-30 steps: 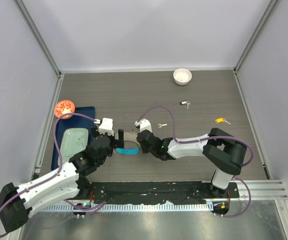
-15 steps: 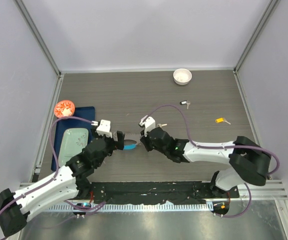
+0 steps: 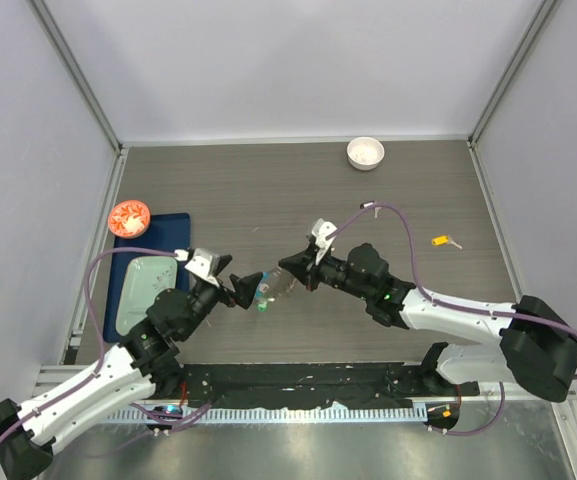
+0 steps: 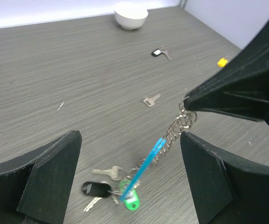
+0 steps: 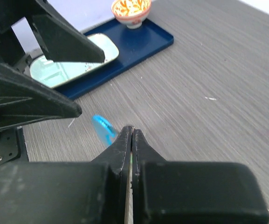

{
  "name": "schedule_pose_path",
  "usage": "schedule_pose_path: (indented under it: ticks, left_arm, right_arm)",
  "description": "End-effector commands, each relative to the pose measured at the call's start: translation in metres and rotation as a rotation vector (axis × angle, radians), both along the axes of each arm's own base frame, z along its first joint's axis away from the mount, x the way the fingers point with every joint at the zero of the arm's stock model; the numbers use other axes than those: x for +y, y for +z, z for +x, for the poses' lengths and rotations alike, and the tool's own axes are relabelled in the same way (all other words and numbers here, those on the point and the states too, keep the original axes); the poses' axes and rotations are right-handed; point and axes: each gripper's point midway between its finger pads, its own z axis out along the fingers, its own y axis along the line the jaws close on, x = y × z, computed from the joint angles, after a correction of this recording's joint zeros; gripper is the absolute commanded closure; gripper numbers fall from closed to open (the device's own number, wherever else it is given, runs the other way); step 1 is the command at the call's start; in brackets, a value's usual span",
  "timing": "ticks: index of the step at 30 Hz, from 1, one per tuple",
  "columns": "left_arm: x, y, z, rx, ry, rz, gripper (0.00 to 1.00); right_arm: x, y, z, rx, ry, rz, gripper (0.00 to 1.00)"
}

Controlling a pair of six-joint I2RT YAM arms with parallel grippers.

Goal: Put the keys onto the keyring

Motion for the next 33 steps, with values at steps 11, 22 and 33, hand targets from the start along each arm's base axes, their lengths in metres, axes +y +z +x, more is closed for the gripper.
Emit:
schedule_pose_path:
  ticks: [11, 22, 33]
  left_arm:
    - [-0.066, 0.067, -0.019, -0.158, -0.346, -0.048, 0.07]
    - [-0.084, 0.064, -0.026, -0.273, -0.457, -0.024, 0.38]
    - [-0.096, 0.059, -0.036, -0.241, -0.638, -0.034, 0.38]
  right_arm:
    - [-0.033, 0.097, -0.024, -0.223, 0.162, 0.331, 0.99]
    - [-0.040, 0.083, -0.036, -0.219, 0.232, 0.362, 0.99]
    - [-0.043, 0.072, -0.050, -0.183, 0.378, 0.404, 0.99]
